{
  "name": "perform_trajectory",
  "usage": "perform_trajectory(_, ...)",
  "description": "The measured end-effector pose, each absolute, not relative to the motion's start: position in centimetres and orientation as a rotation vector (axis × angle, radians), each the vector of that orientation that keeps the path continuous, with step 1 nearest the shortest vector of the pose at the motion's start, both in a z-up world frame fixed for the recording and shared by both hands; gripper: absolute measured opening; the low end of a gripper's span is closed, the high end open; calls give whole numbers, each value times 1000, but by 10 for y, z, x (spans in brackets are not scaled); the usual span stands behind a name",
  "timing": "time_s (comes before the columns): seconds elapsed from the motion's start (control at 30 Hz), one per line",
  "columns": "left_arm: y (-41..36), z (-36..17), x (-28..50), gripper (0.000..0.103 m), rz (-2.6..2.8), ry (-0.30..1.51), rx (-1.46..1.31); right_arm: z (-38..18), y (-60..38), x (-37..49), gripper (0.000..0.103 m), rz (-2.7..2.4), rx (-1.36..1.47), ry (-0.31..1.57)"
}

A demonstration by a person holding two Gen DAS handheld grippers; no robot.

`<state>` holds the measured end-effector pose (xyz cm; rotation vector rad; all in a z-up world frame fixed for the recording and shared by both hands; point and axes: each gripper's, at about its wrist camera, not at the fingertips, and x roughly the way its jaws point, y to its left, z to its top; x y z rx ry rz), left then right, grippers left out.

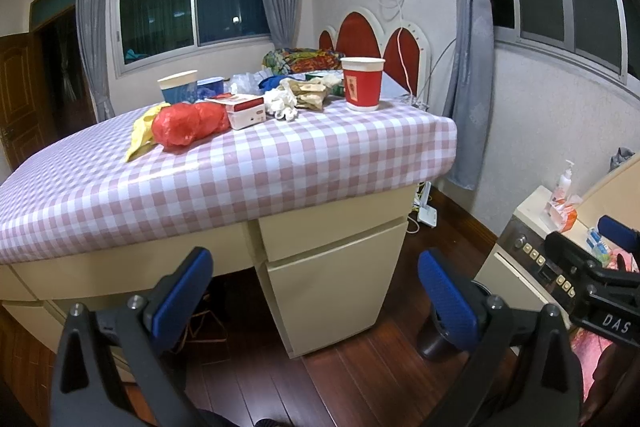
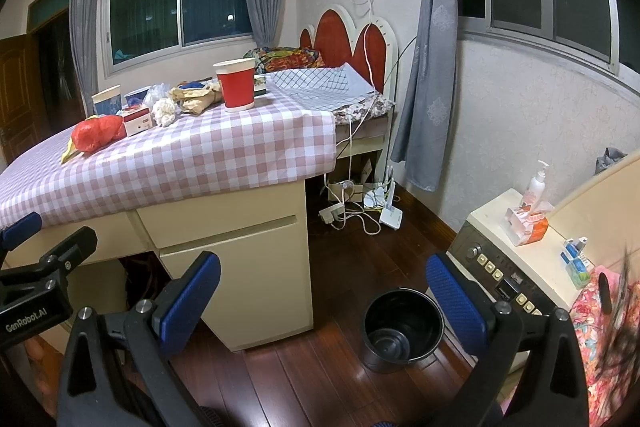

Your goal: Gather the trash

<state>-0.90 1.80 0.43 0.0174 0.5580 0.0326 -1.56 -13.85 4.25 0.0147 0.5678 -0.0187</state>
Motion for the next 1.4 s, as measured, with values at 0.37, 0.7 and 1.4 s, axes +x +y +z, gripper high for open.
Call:
perform_trajectory(0.37,19,4,-8,103,38,558,26,40,-138,-13,103,-14,14,570)
perform_trajectory(0.7,21,5,-8,103,44,554,30,38,-135,-9,103,-11,16,575)
perform_trajectory(1.4,29,9,-2,103,75,545,48,45,-132,-5,103,34,11,570)
